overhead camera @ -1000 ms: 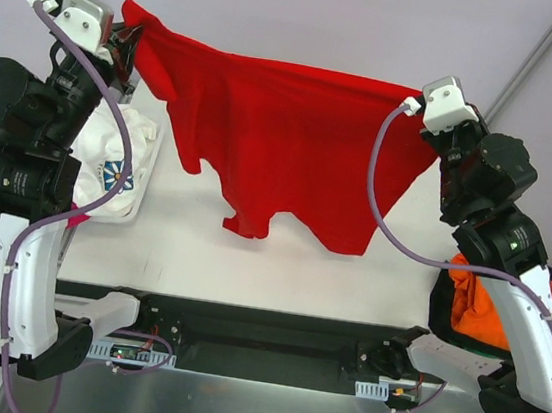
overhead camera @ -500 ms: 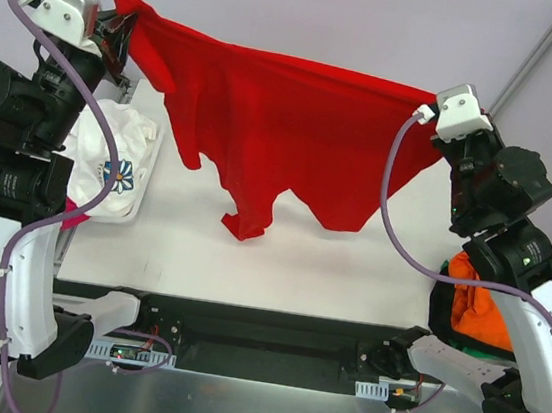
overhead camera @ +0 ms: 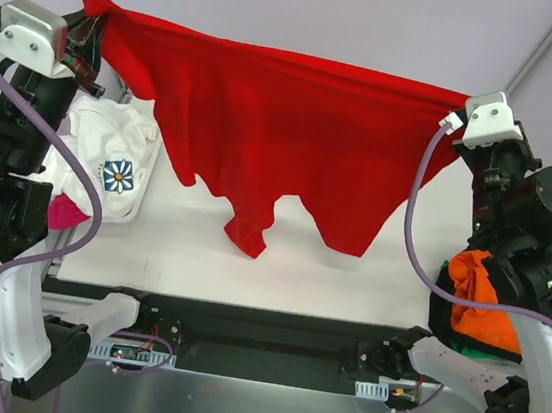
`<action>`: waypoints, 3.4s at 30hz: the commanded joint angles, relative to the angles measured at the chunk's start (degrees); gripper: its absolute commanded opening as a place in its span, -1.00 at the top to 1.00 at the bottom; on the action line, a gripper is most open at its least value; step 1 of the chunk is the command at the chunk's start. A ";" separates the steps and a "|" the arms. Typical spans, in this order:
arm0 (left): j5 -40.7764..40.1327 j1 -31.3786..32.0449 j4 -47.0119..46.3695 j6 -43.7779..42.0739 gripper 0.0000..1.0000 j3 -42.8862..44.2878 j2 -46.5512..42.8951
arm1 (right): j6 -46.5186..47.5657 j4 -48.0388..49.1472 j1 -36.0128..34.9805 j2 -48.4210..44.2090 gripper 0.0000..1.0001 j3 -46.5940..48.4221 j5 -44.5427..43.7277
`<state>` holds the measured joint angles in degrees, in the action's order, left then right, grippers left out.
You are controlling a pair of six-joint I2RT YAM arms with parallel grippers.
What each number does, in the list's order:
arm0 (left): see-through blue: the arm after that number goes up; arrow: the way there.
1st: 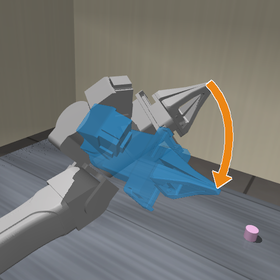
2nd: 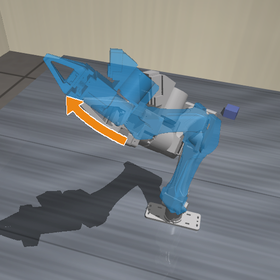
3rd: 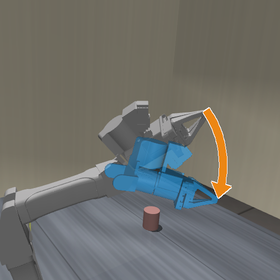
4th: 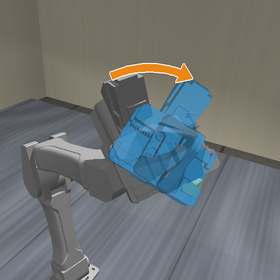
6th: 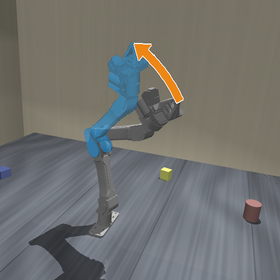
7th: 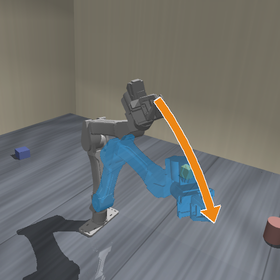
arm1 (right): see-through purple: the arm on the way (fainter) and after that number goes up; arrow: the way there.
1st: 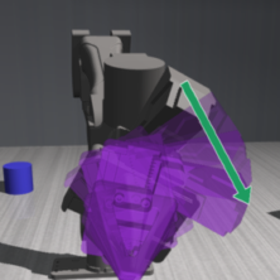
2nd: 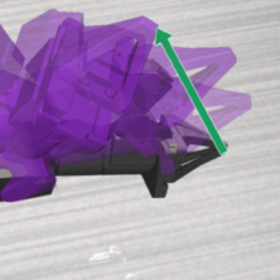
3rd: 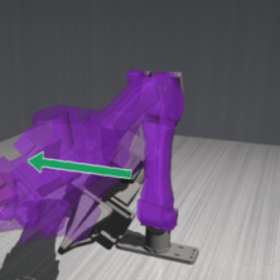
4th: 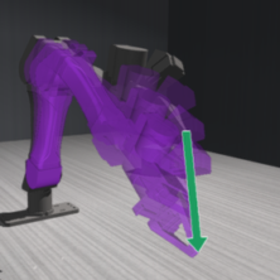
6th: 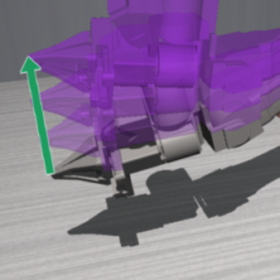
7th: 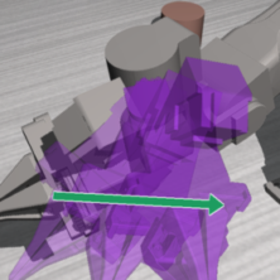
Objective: Fold and stack the t-shirts
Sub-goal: Flatten out the tshirt
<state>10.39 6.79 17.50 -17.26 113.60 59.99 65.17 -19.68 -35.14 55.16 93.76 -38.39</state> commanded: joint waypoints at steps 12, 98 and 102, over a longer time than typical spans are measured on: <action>-18.04 -0.99 -4.84 -10.95 1.00 -5.31 -10.15 | 6.72 2.98 2.26 -4.70 0.99 3.10 -10.03; -8.46 -0.99 -17.31 -1.55 1.00 -32.12 1.18 | 6.02 -2.55 10.35 7.15 0.99 -6.04 -8.54; -9.43 -0.99 -20.92 -3.13 1.00 -34.50 2.41 | 5.50 -2.12 11.58 10.14 0.99 -6.30 -7.58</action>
<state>8.23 6.81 4.69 -16.67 80.55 61.82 69.52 -24.40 -26.28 64.01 87.39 -40.91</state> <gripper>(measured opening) 0.014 0.018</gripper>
